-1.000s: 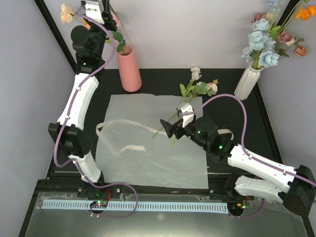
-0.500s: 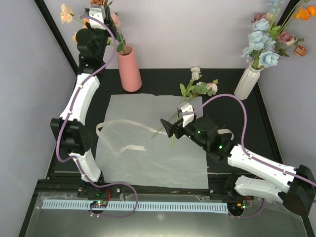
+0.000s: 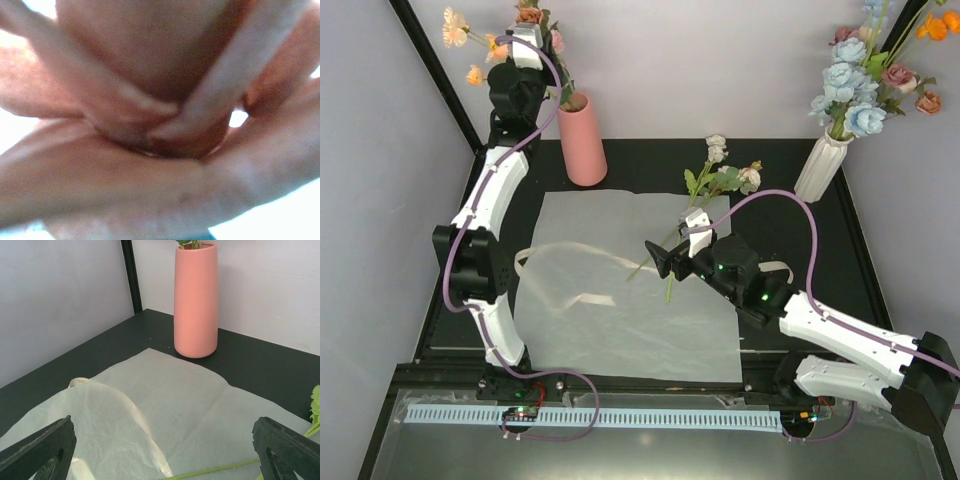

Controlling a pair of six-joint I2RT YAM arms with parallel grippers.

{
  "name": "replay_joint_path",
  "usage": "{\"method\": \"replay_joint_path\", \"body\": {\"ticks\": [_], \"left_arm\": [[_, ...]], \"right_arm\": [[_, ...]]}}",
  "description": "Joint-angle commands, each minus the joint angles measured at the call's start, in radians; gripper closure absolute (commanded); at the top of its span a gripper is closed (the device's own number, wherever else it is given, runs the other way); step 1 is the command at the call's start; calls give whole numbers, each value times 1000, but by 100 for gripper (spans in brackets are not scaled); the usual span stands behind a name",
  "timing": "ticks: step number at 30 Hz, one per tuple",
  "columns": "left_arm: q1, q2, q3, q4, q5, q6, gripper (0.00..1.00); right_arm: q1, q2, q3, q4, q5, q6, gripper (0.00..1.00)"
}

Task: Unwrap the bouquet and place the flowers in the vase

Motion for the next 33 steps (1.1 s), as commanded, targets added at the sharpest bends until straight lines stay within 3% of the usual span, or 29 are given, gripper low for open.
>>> {"method": "replay_joint_path", "body": {"ticks": [1,5,10,16,19,23,33], "left_arm": [[35,82,49,-24,52,-125,98],[46,116,51,-29,55,-158,98],[53,147,52,-57,30,-172,91],[72,154,56,-86,25,-201,62],[77,138,57,-112,23,-218,52],[79,85,55,-188,3,-251,27],[91,-150,-187,-201,-103,-378,9]], "right_arm": [[0,9,-3,12,31,11,3],[-1,10,-1,11,34,11,3],[-2,16,-1,10,33,12,3],[-3,21,1,9,33,12,3],[-2,26,5,8,31,13,3],[-2,30,17,-5,35,13,3],[-4,32,41,-41,35,23,3]]}}
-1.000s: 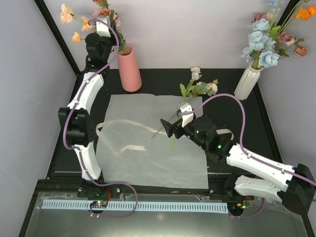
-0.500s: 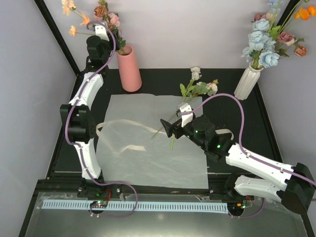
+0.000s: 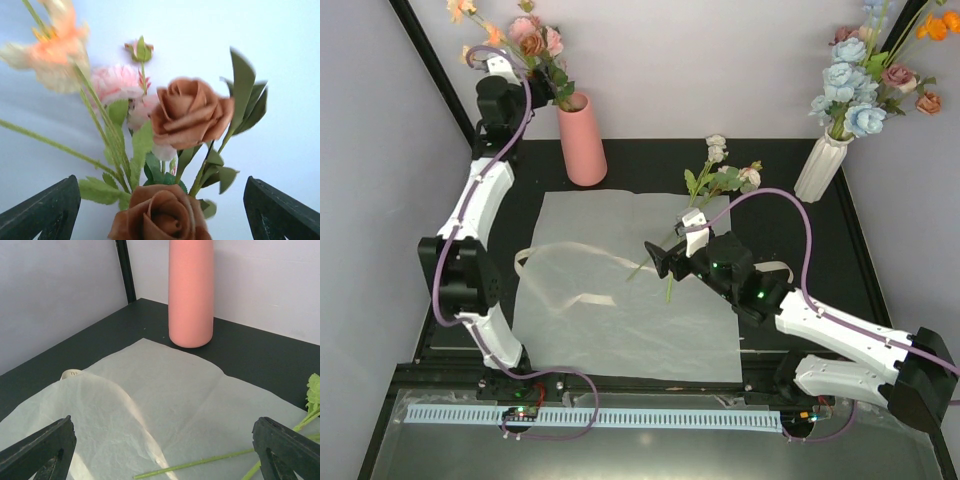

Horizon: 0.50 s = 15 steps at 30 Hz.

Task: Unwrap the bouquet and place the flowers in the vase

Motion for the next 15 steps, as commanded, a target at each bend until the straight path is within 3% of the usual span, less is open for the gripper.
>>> {"method": "replay_joint_path", "body": {"ticks": [1,7,15], "left_arm": [[18,-123,-63,-3,-49,-77,8],[32,-312,-223,-53,-62,-129,1],[43,-627,-565,-150,10,-34,1]], "right_arm": [[-1,-2,35,-17,21,16,3],[-2,4,61,-55,71,39,3],[-17,53,103,-120,148,129,4]]}}
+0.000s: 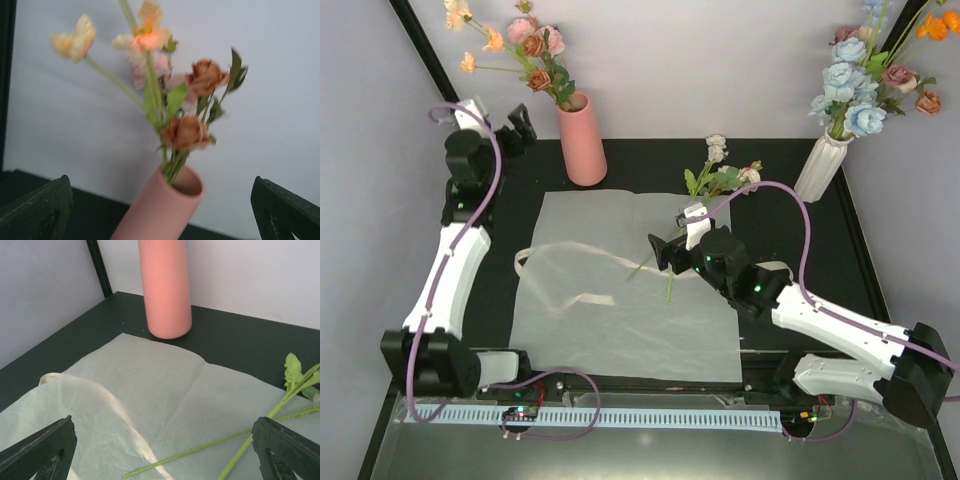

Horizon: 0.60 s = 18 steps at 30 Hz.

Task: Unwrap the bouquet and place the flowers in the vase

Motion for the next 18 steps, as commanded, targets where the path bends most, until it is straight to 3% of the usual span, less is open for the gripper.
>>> {"method": "replay_joint_path", "body": {"ticks": [1,10,18], "left_arm": [[9,-178,-157,-120,68,64,1],[9,-419,-372,-429,301,157,1],[8,-496,-495,-620,346,182,1]], "right_arm": [[-17,36,55,-54,77,78,4],[-142,232,254,-323,136,272,4],[-294,479,483,-568,-43,367,5]]}}
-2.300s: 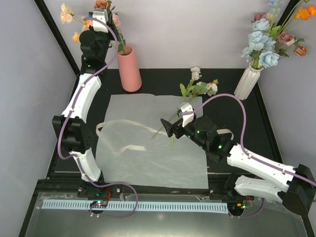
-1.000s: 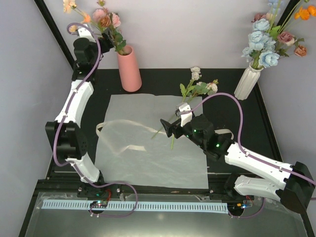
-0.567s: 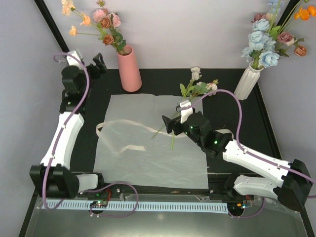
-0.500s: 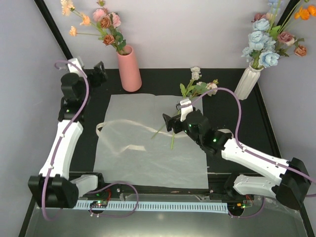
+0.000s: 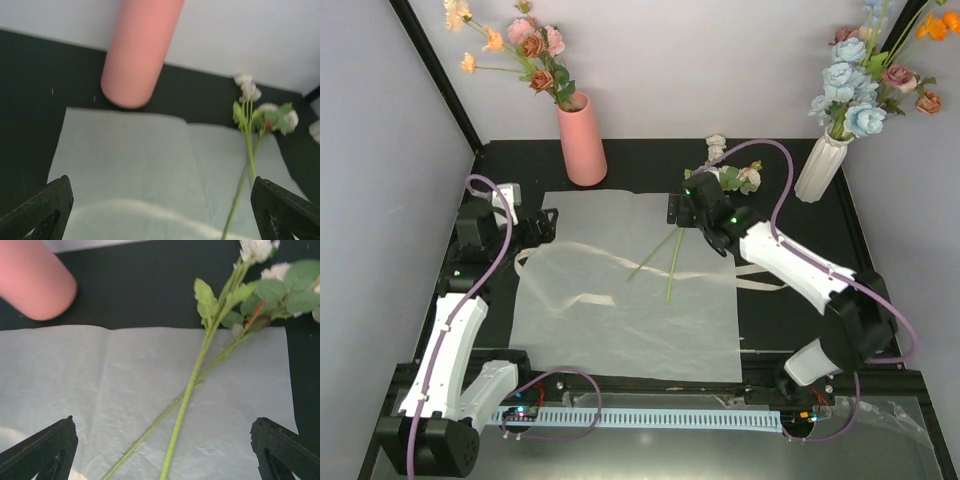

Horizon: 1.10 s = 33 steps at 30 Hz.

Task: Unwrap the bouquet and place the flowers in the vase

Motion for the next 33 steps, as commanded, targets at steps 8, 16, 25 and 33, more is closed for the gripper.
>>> {"method": "replay_joint_path", "body": {"ticks": [8,16,25,33], "left_arm": [[-2,1,-142,-219,101,-49,1],[-22,3,-169,-197,141,-56,1],[-29,6,-174,-190,148,-57,1],[-30,3,-176,-189,147,-58,1]], "right_arm": [[-56,396,335,-405,-106,132,10],[-61,555,408,-432,-134,161,30],[-66,627,435,-428,-146,149,60],[-72,647,435,-423,-145,142,72]]}}
